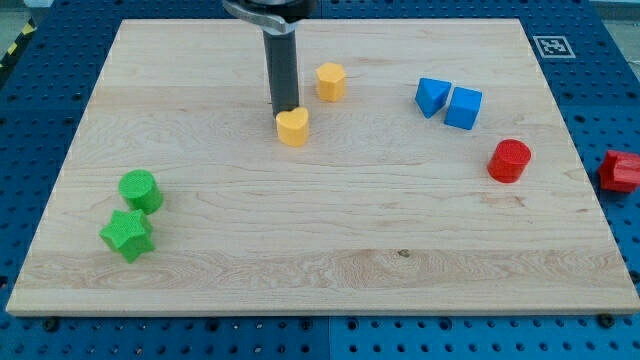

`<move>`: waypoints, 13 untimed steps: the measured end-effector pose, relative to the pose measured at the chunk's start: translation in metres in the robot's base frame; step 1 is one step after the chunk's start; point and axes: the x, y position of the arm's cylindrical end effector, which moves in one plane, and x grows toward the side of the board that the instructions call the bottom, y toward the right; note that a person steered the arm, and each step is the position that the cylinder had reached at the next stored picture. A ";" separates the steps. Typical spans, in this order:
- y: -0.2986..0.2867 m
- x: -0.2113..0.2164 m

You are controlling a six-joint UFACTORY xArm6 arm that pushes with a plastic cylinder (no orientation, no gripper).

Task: Move the yellow heart towards the bottom left

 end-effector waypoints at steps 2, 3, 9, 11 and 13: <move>0.000 0.055; 0.010 0.035; 0.021 0.096; -0.009 0.097; -0.010 0.084</move>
